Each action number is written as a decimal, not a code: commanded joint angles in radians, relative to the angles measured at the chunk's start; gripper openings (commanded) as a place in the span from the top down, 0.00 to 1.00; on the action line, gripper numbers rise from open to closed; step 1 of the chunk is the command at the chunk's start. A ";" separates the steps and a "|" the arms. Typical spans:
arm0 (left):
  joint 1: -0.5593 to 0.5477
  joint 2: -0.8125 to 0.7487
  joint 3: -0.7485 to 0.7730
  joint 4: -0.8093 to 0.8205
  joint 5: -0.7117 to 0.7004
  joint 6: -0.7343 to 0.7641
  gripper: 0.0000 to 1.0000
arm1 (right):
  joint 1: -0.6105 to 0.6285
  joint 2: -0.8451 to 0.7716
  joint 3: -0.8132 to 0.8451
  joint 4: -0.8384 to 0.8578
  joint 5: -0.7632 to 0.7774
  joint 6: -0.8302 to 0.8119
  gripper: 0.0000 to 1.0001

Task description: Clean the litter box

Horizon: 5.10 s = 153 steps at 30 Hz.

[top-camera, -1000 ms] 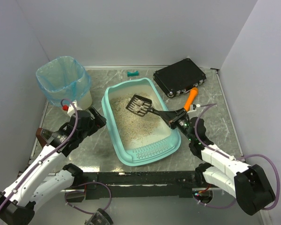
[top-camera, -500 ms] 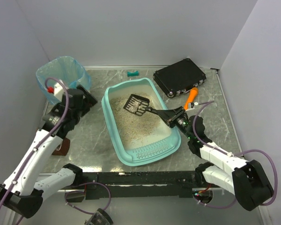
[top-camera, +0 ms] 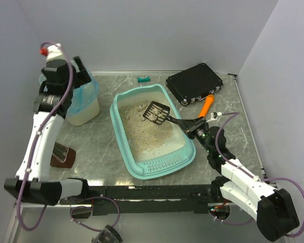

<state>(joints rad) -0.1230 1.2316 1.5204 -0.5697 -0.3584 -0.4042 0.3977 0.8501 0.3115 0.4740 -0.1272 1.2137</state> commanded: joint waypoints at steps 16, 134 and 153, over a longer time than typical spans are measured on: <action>0.025 0.348 0.093 0.071 0.266 0.493 0.38 | -0.023 -0.083 -0.011 -0.058 0.004 -0.002 1.00; -0.268 -0.756 -0.447 -0.222 0.248 -0.367 0.03 | 0.699 0.931 1.479 -0.262 0.232 -1.484 1.00; -0.268 -0.692 -0.488 -0.211 0.260 -0.421 0.03 | 0.702 0.678 1.330 -0.304 0.443 -1.070 1.00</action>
<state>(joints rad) -0.3878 0.4797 1.0412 -0.8162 -0.1101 -0.7876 1.1057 1.7103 1.6867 0.1490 0.2043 -0.1062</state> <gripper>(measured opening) 0.969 0.223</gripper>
